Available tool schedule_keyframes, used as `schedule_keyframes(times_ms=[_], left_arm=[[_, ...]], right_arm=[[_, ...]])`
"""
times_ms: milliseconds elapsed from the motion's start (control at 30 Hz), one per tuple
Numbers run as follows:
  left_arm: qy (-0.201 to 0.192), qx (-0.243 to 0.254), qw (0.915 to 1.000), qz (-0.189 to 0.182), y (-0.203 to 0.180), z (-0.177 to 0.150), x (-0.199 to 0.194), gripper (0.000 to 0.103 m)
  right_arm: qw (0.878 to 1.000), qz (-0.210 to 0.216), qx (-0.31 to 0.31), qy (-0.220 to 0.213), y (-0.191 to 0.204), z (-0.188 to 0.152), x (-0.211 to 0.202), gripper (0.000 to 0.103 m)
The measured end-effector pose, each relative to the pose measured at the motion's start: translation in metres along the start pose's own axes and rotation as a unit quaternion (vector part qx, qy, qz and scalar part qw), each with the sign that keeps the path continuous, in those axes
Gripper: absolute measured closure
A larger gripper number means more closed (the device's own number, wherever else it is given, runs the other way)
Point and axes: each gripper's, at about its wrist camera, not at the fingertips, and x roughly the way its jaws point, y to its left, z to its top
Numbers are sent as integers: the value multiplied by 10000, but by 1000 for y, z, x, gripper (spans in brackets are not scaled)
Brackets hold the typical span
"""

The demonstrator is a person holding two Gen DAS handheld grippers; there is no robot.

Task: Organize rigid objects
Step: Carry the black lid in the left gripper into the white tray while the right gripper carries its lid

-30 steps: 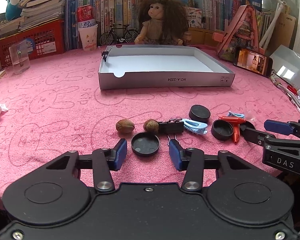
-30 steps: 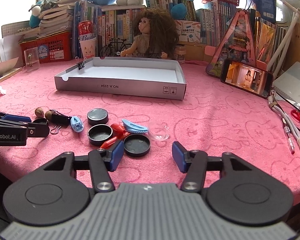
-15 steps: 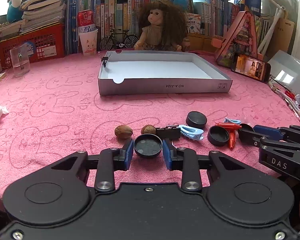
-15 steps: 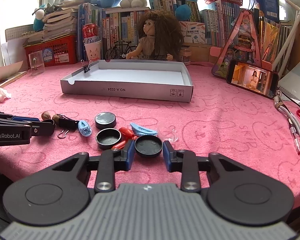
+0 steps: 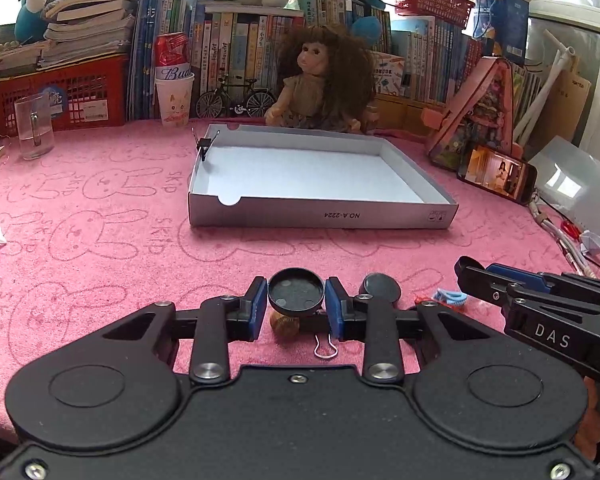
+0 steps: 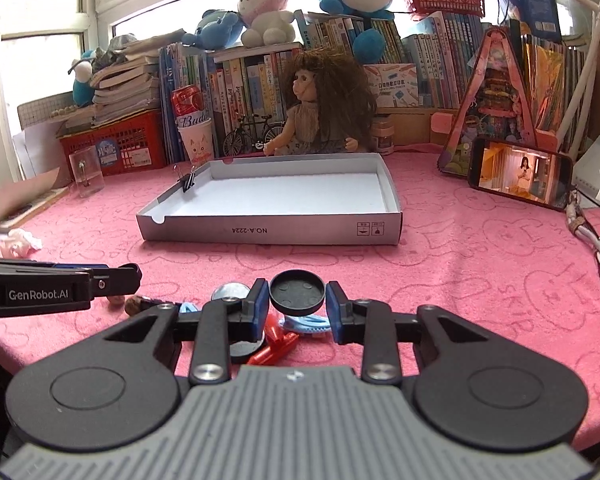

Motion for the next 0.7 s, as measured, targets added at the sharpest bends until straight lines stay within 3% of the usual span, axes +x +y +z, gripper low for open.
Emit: schedule_keyframes(times_ms=[700], left_arm=[[-84, -189, 9994, -267, -2, 52, 48, 73]], right_arm=[[9986, 28, 525, 64, -25, 35, 42, 67]])
